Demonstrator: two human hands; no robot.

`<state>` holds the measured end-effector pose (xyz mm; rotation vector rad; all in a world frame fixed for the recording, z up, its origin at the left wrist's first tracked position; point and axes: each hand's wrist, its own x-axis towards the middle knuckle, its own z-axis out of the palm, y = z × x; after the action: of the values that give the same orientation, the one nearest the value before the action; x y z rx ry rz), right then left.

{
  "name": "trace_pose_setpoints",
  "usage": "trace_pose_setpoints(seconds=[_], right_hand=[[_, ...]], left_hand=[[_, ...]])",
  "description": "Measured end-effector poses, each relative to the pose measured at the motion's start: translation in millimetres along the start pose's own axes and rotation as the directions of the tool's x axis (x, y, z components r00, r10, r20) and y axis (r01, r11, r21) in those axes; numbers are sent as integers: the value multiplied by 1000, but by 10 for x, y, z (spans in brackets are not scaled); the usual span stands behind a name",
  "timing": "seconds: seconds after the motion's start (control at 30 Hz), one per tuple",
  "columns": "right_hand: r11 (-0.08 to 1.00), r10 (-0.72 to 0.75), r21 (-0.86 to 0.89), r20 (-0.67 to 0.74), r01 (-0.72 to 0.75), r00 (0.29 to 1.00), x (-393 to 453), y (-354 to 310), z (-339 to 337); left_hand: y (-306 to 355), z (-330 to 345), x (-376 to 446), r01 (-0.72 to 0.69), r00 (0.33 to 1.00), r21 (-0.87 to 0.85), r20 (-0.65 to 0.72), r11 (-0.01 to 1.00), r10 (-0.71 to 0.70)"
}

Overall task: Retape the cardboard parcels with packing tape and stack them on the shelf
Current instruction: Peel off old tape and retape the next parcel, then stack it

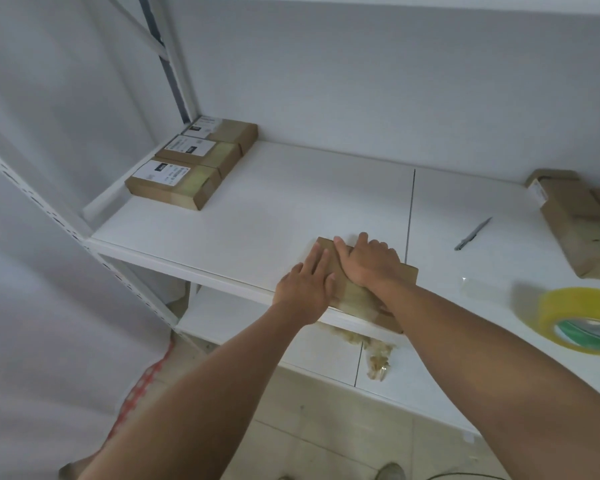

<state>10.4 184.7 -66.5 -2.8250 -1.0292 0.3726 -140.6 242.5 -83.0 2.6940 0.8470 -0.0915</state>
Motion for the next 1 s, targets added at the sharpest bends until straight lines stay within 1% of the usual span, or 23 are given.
trace_pose_setpoints(seconds=[0.1, 0.2, 0.23, 0.33, 0.37, 0.43, 0.57, 0.63, 0.7, 0.77, 0.83, 0.87, 0.9, 0.93, 1.0], right_hand=[[998, -50, -21, 24, 51, 998, 38, 31, -21], [995, -97, -29, 88, 100, 991, 76, 80, -91], [994, -105, -27, 85, 107, 991, 73, 102, -103], [989, -149, 9, -11, 149, 989, 23, 110, -110], [988, -150, 33, -14, 150, 989, -2, 102, -138], [987, -148, 67, 52, 144, 988, -41, 106, -213], [992, -122, 24, 265, 120, 957, -66, 289, -403], [986, -161, 27, 345, 162, 925, -113, 385, -496], [976, -211, 33, 371, 214, 904, -164, 427, -583], [965, -259, 64, 341, 253, 904, -198, 405, -670], [950, -309, 122, 257, 287, 916, -232, 345, -763], [939, -344, 100, 195, 330, 918, -249, 308, -808], [921, -389, 28, 144, 389, 910, -267, 262, -854], [893, -440, -57, 103, 447, 892, -291, 214, -888], [839, -515, -152, 91, 523, 852, -349, 131, -915]], left_hand=[[23, -28, 1, 4, 1000, -15, 14, 1000, -4], [37, -39, -11, 6, 1000, -19, 15, 1000, -6], [41, -39, -12, 6, 1000, -24, 16, 1000, -5], [35, -63, -4, 4, 1000, -61, 16, 998, -3], [31, -74, -8, 0, 1000, -75, 12, 997, 1], [30, -66, -36, -2, 1000, -74, -5, 997, 2], [26, -35, -126, 54, 995, -93, -82, 994, -61], [16, -21, -197, 28, 992, -88, -119, 996, -39], [-9, -10, -243, 8, 988, -106, -155, 994, -24], [-47, -25, -249, 43, 979, -193, -187, 980, -80], [-95, -68, -237, 53, 958, -307, -252, 950, -134], [-123, -100, -234, 25, 943, -343, -305, 939, -136], [-148, -140, -234, -21, 921, -356, -371, 934, -120], [-171, -188, -230, -71, 889, -341, -447, 937, -96], [-221, -293, -175, -139, 816, -259, -577, 956, -38]])
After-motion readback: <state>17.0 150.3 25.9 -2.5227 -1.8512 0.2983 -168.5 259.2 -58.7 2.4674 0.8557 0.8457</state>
